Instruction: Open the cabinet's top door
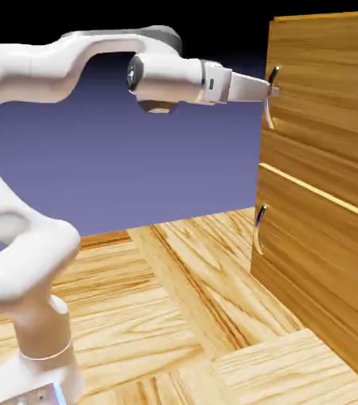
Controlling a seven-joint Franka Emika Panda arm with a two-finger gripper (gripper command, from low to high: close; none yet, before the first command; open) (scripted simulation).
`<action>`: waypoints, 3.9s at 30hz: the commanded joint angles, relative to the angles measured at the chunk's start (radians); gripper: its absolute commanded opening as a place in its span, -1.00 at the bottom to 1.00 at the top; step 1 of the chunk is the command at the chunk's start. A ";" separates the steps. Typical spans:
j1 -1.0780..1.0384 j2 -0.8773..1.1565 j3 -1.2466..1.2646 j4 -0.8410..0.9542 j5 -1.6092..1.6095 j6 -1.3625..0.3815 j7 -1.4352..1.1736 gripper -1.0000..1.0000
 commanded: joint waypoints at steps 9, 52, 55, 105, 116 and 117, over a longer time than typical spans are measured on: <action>-0.162 -0.025 0.170 0.129 0.392 0.014 -0.290 0.00; -0.056 0.060 0.180 0.131 0.938 -0.128 -0.867 -1.00; 0.052 0.048 0.090 0.066 0.878 -0.156 -0.836 -1.00; 0.690 -0.652 -1.509 -0.446 -0.979 -1.323 -0.045 -1.00; 0.962 -0.565 -1.836 -0.056 -1.200 -1.709 -0.020 -1.00; 0.991 -0.562 -1.857 -0.019 -1.211 -1.738 -0.015 -1.00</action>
